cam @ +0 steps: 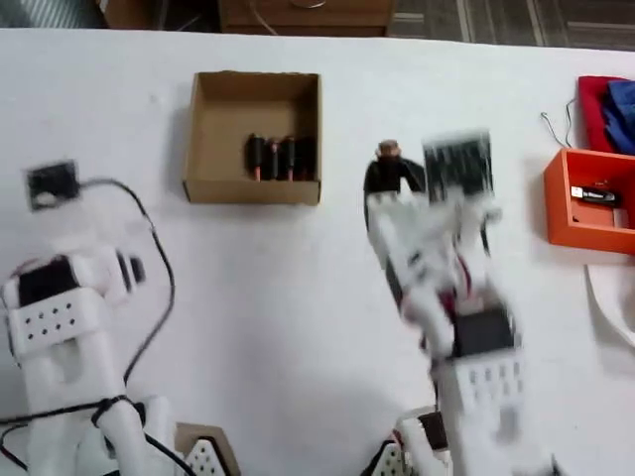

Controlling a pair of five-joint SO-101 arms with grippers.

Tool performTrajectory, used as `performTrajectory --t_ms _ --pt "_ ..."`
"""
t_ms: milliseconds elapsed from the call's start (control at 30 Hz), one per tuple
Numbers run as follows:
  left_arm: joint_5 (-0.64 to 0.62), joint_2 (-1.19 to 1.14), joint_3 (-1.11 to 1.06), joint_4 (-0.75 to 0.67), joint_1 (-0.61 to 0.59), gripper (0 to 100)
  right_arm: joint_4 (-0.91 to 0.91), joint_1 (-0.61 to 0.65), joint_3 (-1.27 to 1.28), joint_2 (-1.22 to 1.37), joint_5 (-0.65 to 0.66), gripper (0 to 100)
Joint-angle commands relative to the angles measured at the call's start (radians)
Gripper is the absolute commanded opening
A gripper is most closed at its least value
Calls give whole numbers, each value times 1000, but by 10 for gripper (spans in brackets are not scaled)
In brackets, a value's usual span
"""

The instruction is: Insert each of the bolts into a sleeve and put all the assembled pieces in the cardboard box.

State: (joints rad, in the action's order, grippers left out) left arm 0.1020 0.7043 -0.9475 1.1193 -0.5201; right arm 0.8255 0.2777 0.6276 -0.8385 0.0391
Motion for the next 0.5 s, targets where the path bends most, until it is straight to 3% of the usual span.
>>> performTrajectory --t_ms 0,100,233,467 --pt "164 25 -151 -183 -23 203 209 -8 -485 417 9 21" --pt "172 21 -254 -305 -43 203 375 -7 -852 673 -15 21" --pt "138 20 -344 -351 -44 203 461 12 -1277 974 -219 21" --pt "135 20 -367 -358 -40 203 492 142 -1768 1428 -250 21"
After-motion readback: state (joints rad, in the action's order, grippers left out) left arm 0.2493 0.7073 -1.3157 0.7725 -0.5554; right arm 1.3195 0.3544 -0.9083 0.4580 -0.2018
